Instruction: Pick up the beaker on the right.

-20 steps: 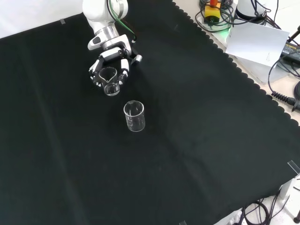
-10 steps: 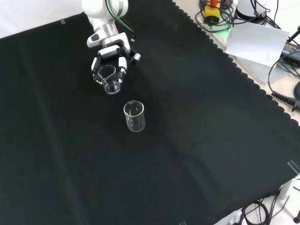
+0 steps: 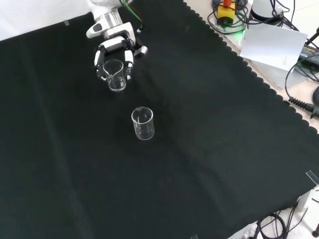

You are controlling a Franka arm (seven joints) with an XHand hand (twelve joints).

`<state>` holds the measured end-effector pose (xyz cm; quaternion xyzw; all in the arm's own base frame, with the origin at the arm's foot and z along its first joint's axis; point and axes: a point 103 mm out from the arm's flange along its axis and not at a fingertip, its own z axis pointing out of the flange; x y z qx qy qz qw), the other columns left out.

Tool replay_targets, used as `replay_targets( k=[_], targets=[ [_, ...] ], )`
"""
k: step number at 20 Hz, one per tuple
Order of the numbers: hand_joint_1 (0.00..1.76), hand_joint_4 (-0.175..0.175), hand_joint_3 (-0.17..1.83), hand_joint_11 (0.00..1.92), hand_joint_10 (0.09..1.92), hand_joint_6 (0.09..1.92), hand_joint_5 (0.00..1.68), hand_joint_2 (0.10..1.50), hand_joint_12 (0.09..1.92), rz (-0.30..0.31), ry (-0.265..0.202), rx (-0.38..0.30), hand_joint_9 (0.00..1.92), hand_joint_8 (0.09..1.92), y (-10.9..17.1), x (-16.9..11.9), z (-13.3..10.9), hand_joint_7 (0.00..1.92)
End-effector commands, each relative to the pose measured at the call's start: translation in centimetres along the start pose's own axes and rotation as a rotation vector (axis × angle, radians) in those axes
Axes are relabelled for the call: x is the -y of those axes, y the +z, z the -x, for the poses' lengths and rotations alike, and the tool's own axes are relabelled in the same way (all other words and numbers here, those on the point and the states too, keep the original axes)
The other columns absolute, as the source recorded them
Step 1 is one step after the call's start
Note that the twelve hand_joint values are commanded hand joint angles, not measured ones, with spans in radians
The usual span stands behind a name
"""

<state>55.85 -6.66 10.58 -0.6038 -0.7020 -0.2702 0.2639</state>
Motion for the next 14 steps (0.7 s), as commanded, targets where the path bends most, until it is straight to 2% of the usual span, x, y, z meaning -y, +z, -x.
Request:
replay_targets(
  k=[1,3,7,14],
  targets=[
    [1.41,-0.175,0.38,1.10,0.63,0.72,1.17,0.81,0.89,-0.058,-0.030,0.086,1.30,0.77,-0.9,1.1,-2.9,1.15],
    [1.41,-0.175,0.41,1.10,0.64,0.73,1.17,0.79,0.87,-0.068,-0.030,0.102,1.30,0.78,-1.0,1.3,-4.0,1.15],
    [1.31,-0.175,0.53,1.12,0.66,0.78,1.17,0.75,0.87,-0.113,-0.038,0.140,1.43,0.77,-0.7,1.6,-6.2,1.21],
    [1.30,-0.175,0.55,1.13,0.66,0.79,1.16,0.74,0.87,-0.187,-0.058,0.219,1.45,0.77,1.0,2.1,-9.4,1.22]
  ],
)
